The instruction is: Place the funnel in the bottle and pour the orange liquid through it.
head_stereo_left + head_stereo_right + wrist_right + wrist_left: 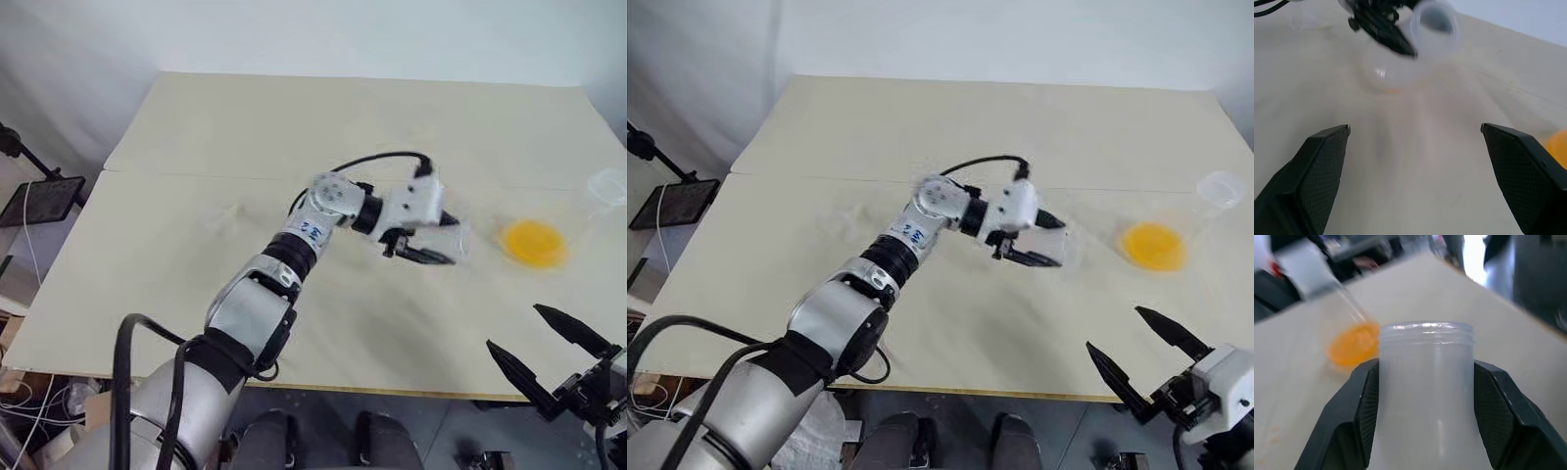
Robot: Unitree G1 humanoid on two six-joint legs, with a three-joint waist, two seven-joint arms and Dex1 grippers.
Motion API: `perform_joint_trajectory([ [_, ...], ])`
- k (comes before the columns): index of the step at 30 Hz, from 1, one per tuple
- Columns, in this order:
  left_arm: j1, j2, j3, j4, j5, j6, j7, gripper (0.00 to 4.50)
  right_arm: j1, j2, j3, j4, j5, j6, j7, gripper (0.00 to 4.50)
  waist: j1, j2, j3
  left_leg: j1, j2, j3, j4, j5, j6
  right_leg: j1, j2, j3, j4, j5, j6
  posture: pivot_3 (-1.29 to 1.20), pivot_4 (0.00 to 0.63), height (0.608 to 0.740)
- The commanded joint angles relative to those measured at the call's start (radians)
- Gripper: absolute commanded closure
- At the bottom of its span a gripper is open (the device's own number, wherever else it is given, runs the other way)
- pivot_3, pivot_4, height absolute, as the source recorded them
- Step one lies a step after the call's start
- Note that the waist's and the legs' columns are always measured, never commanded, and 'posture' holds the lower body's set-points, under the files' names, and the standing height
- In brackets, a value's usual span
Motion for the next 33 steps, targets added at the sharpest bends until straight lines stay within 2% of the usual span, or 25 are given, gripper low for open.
perform_joint_trajectory([
  [1,0.117,0.059,0.239,-0.230,-0.330,0.196,-0.087,2.11,-0.067,-0.021,0.041,0.030,0.005,-0.001,-0.019,0.00,-0.003,0.000,0.000,0.001,-0.002,0.000,0.000,0.000,0.000,0.000,0.000,0.000,0.001,0.000,0.000,0.00,0.150,0.740],
  [6,0.229,0.038,0.331,-0.312,-0.424,0.260,0.040,2.11,-0.115,-0.034,0.059,0.028,0.012,0.011,-0.039,0.00,-0.008,0.000,0.000,0.002,-0.002,0.000,0.000,0.000,-0.001,0.000,0.001,0.000,0.005,0.000,0.000,0.00,0.150,0.740],
  [13,0.264,-0.027,0.404,-0.322,-0.504,0.282,0.166,2.11,-0.113,-0.037,0.058,0.010,0.014,0.017,-0.046,0.00,0.005,0.000,0.000,0.002,-0.003,-0.002,0.002,0.000,-0.001,0.001,0.000,0.000,0.006,0.000,0.001,0.00,0.150,0.740],
  [17,0.308,-0.074,0.375,-0.336,-0.491,0.243,0.154,2.11,-0.098,-0.037,0.038,0.001,0.019,0.017,-0.048,0.00,0.003,0.000,0.000,0.001,-0.006,-0.002,0.002,0.000,-0.001,0.001,0.000,0.000,0.005,0.001,0.001,0.00,0.150,0.740],
  [25,0.420,-0.121,0.255,-0.268,-0.376,0.067,0.149,2.11,-0.048,-0.028,0.000,-0.024,0.029,0.011,-0.053,0.00,0.002,0.000,0.000,0.002,-0.006,-0.001,0.001,0.001,-0.001,0.001,0.000,0.000,0.004,0.000,0.001,0.00,0.150,0.740],
  [33,0.404,-0.139,0.217,-0.170,-0.373,0.016,0.185,2.11,-0.027,-0.018,-0.003,-0.045,0.029,0.005,-0.072,0.00,0.001,0.000,0.000,0.002,-0.006,-0.001,0.001,0.000,-0.001,0.001,0.000,0.000,0.004,0.000,0.001,0.00,0.150,0.740],
])
